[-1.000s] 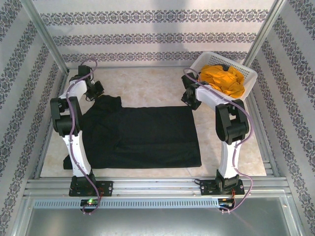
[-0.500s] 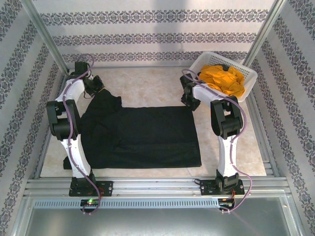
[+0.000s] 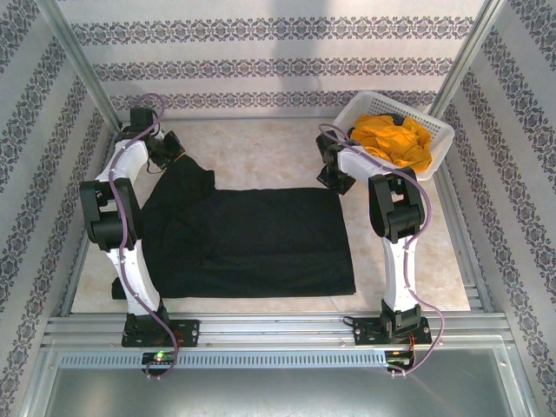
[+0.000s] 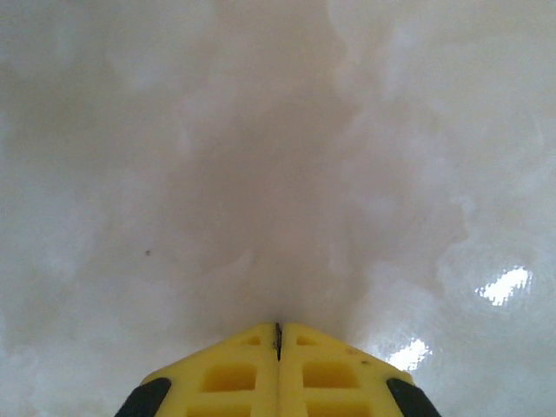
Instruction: Fold and stack the t-shirts
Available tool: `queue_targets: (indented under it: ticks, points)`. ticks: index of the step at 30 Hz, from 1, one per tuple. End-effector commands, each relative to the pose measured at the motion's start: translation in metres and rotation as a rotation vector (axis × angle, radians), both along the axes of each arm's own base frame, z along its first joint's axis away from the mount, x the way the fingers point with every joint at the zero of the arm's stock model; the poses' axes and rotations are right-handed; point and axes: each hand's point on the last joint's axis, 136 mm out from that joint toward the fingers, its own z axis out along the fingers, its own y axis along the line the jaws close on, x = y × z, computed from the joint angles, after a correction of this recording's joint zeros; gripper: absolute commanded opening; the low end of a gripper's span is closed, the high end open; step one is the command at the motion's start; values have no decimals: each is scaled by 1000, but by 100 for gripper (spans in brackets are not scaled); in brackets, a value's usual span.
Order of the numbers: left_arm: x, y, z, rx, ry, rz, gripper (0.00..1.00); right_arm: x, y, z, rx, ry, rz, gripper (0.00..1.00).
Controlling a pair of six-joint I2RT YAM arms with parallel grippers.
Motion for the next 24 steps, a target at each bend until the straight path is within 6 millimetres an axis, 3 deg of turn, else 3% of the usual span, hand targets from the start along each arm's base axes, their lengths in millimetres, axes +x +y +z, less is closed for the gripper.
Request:
queue_targets:
  ticks: [1,10,15,19,24]
  points:
    - [-5,-8,28,-2,-56,-21,0,2,-5,13,-34,-22,37,0]
    - [-33,-14,40,-9,-87,4,0,3,7,34,11,-99,179,0]
    - [-58,-23,57,-23,-138,21,0,-3,15,46,44,-134,255,0]
    - [-92,-27,61,6,-134,52,0,-15,17,53,60,-146,300,0]
    - [-154,-9,59,132,-69,135,0,-39,10,59,61,-157,328,0]
